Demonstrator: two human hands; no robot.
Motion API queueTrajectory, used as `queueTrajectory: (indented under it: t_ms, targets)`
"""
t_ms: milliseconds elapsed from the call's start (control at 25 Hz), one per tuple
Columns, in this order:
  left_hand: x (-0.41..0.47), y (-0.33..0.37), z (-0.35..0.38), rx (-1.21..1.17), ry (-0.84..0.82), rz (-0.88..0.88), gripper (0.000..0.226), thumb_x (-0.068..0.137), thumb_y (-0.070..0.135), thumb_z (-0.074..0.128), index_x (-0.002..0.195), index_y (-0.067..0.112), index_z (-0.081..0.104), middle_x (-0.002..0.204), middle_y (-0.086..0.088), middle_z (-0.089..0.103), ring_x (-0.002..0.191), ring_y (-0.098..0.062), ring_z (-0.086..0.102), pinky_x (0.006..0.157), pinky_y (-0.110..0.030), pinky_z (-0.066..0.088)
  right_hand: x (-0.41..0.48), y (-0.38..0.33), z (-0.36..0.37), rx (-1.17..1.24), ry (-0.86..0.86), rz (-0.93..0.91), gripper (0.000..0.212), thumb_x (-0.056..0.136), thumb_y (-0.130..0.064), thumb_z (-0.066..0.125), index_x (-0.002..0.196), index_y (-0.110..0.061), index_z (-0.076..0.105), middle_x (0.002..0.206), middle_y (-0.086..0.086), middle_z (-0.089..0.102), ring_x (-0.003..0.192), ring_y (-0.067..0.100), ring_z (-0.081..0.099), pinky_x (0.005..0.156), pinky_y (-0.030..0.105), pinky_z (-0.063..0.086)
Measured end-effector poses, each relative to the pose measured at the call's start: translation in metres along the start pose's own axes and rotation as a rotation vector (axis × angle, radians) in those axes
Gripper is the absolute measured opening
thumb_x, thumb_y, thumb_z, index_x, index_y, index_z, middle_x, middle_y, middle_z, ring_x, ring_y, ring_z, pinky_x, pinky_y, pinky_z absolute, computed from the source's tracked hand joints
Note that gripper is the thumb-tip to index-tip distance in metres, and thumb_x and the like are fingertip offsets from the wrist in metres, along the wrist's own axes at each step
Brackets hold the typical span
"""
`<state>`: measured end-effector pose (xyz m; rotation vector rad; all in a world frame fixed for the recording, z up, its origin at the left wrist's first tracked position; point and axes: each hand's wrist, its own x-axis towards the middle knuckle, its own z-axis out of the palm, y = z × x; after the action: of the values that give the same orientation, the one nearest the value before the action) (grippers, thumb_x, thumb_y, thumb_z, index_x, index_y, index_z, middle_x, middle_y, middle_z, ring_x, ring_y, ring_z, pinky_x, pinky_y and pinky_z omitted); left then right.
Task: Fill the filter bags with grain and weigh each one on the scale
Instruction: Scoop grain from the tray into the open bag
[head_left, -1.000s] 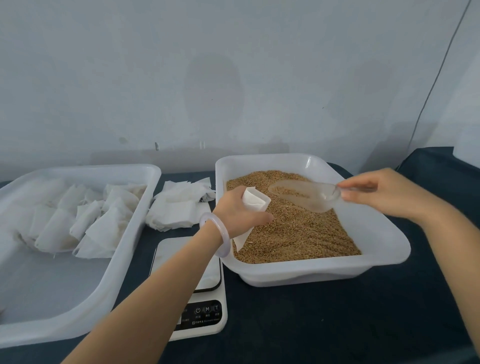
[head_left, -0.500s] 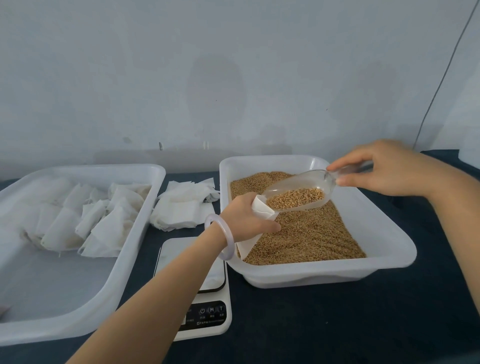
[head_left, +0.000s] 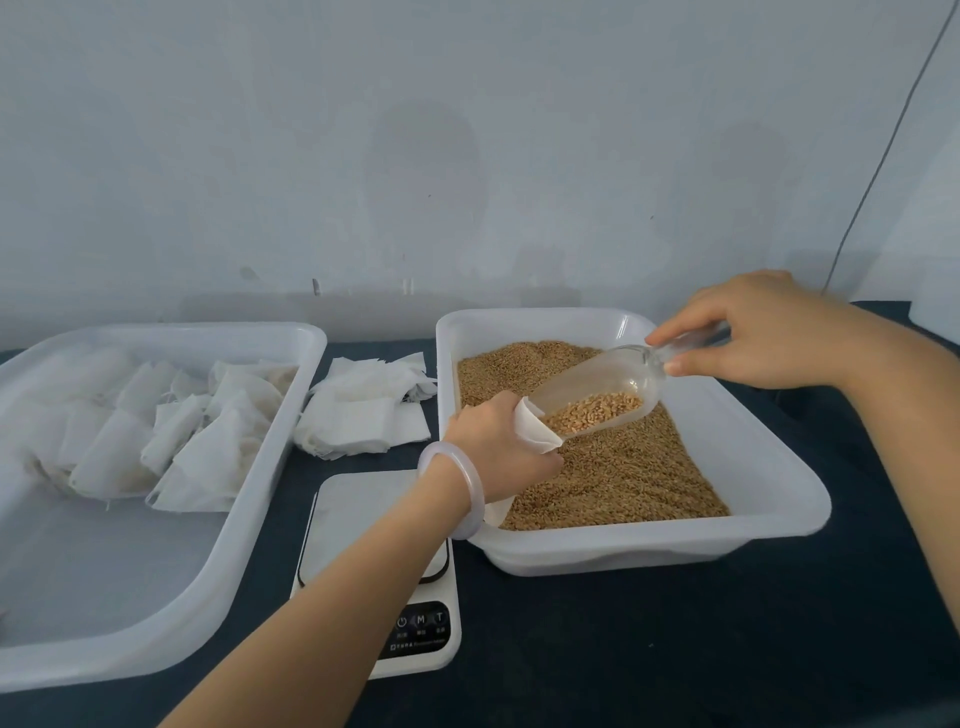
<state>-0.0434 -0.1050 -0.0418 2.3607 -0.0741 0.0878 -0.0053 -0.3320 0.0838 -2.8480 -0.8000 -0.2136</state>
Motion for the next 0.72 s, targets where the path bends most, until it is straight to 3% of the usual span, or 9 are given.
queueTrajectory:
  t_ms: [80, 240, 320, 720]
  targets:
    - [0.001, 0.000, 0.000, 0.014, -0.001, 0.000, 0.032, 0.072, 0.039, 0.068, 0.092, 0.032, 0.044, 0.085, 0.008, 0.056, 0.086, -0.018, 0.059, 0.070, -0.033, 0.054, 0.001, 0.001, 0.000, -0.014, 0.001, -0.004, 0.023, 0.080, -0.041, 0.068, 0.102, -0.046, 0.065, 0.106, -0.023, 0.061, 0.100, -0.003, 0.046, 0.106, 0.032, 0.027]
    - [0.000, -0.001, 0.002, 0.058, -0.002, 0.036, 0.027, 0.074, 0.037, 0.065, 0.081, 0.035, 0.039, 0.079, 0.011, 0.053, 0.079, -0.015, 0.056, 0.061, -0.026, 0.043, 0.002, -0.001, -0.001, 0.013, -0.048, 0.014, 0.021, 0.078, -0.041, 0.070, 0.089, -0.055, 0.058, 0.094, -0.028, 0.054, 0.098, -0.003, 0.047, 0.093, 0.023, 0.029]
    - [0.000, -0.002, 0.001, 0.044, 0.006, 0.033, 0.027, 0.074, 0.036, 0.065, 0.089, 0.033, 0.043, 0.079, 0.011, 0.053, 0.076, -0.011, 0.056, 0.061, -0.026, 0.045, 0.003, -0.003, -0.003, 0.004, -0.048, 0.026, 0.021, 0.077, -0.041, 0.070, 0.089, -0.054, 0.060, 0.091, -0.027, 0.053, 0.097, -0.002, 0.048, 0.090, 0.023, 0.031]
    - [0.001, -0.002, 0.001, 0.041, -0.056, 0.023, 0.030, 0.075, 0.035, 0.062, 0.100, 0.032, 0.045, 0.079, 0.013, 0.053, 0.070, -0.004, 0.053, 0.058, -0.023, 0.044, 0.001, -0.010, 0.000, -0.135, 0.035, -0.011, 0.021, 0.079, -0.047, 0.063, 0.100, -0.050, 0.063, 0.090, -0.027, 0.050, 0.097, -0.001, 0.041, 0.097, 0.027, 0.019]
